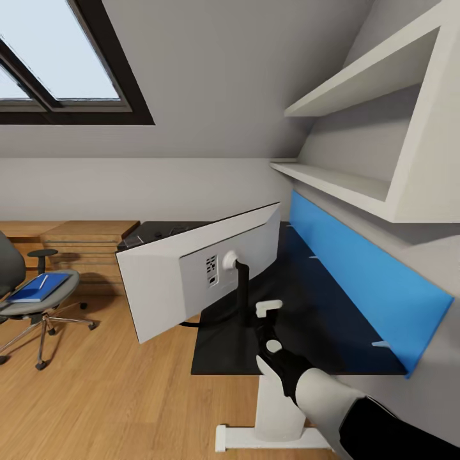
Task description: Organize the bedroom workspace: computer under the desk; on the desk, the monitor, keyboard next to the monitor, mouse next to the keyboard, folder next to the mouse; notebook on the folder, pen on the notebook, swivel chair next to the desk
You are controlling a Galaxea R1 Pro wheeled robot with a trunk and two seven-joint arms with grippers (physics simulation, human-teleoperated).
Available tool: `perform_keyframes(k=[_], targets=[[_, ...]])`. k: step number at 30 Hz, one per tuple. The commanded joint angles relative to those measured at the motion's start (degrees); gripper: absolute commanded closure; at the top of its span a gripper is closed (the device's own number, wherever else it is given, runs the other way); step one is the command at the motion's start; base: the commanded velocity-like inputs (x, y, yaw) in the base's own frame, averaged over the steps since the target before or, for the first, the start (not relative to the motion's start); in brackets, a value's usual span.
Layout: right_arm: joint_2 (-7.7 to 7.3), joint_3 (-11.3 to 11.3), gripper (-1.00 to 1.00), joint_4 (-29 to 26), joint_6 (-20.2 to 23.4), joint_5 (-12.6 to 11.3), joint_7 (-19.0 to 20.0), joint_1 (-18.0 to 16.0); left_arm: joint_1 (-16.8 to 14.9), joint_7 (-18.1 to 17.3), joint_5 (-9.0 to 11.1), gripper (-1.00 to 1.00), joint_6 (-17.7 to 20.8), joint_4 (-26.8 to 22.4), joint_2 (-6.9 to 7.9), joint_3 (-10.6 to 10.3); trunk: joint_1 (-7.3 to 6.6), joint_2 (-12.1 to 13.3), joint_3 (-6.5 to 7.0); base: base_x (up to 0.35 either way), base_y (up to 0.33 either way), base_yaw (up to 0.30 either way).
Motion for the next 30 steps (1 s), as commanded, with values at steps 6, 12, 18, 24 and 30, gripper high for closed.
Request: perform_keyframes(k=[6,12,18,24,30], targets=[[0.00,0.55,-1.00,0.11,-0.13,1.25,0.66,0.15,0.03,0.35,0.24,-1.00,-0.17,-0.13,-0.02,-0.53,0.01,-0.04,-0.06,0.000,0.000,0.000],[0.00,0.49,-1.00,0.13,-0.27,1.21,0.73,0.17,0.03,0.35,0.22,-1.00,-0.31,-0.18,-0.16,-0.70,0.01,-0.04,-0.06,0.000,0.000,0.000],[0.00,0.47,-1.00,0.17,-0.39,1.11,0.79,0.19,0.03,0.39,0.31,-1.00,-0.16,-2.07,0.01,-0.73,1.32,-2.45,-1.13,0.000,0.000,0.000],[-0.47,0.03,-1.00,0.86,-2.13,-0.05,5.32,0.57,0.03,0.29,2.78,-1.00,1.33,-5.18,1.63,-0.44,2.64,-4.85,-2.21,0.000,0.000,0.000],[-1.17,-0.40,-1.00,1.30,-3.10,-8.92,12.47,0.66,0.03,0.24,4.03,-1.00,2.80,-5.54,1.74,-0.44,3.30,-6.06,-2.75,0.000,0.000,0.000]])
